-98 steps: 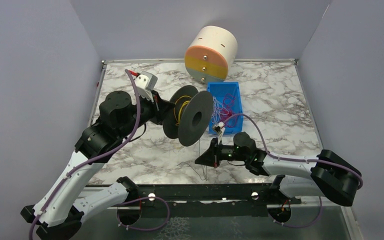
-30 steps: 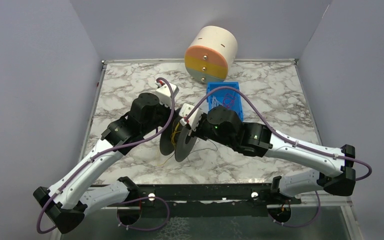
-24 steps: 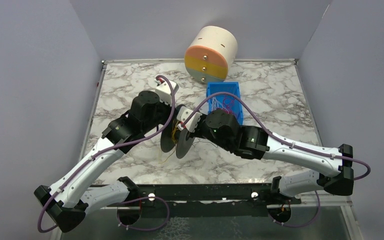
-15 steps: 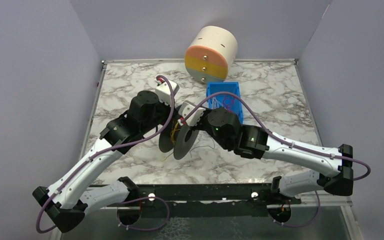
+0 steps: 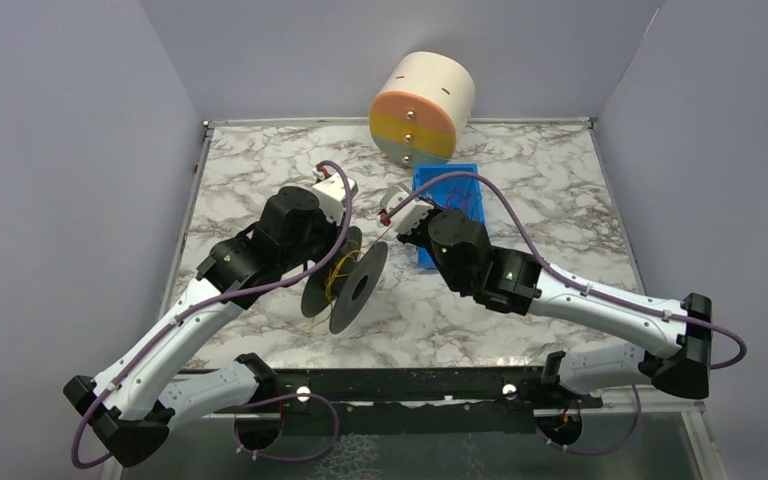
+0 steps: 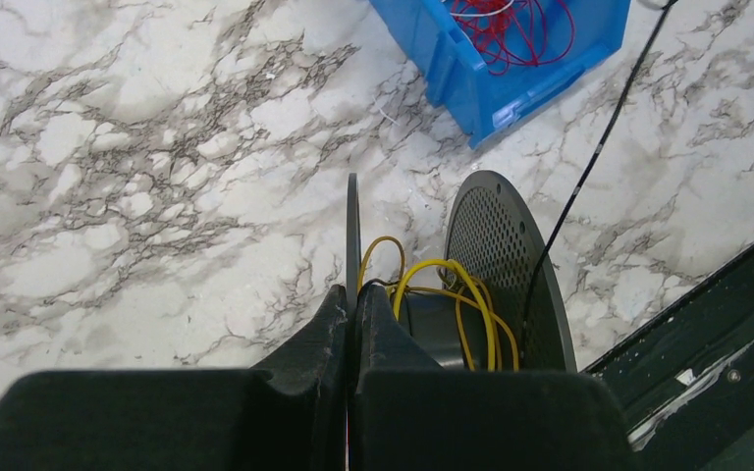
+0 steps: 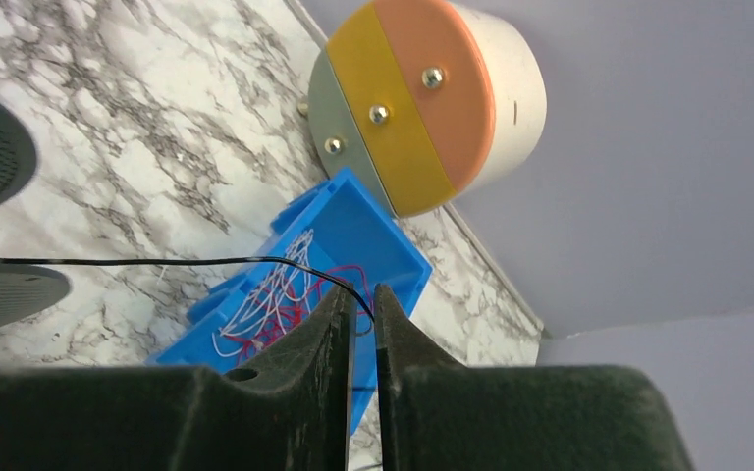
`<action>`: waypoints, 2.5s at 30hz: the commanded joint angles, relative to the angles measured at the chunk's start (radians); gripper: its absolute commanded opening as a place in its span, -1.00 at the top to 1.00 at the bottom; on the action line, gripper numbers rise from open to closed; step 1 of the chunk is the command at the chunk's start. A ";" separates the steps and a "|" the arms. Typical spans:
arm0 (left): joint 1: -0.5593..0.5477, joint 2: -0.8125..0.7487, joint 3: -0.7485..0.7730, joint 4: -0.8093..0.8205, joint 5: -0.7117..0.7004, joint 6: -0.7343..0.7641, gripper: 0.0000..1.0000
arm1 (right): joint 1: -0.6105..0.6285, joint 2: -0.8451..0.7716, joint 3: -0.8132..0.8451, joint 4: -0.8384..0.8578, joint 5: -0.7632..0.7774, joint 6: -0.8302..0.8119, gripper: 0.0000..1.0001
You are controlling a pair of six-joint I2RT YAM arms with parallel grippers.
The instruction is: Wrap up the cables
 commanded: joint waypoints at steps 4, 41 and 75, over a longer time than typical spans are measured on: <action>0.002 -0.075 0.059 -0.010 0.095 0.012 1.00 | -0.109 -0.084 -0.105 0.122 -0.032 0.202 0.64; 0.001 -0.110 0.252 -0.036 0.204 0.015 1.00 | -0.259 -0.230 -0.444 0.020 -0.744 0.897 -0.10; 0.001 -0.097 0.276 0.013 0.246 -0.026 1.00 | -0.323 -0.086 -0.574 0.295 -1.292 0.873 0.55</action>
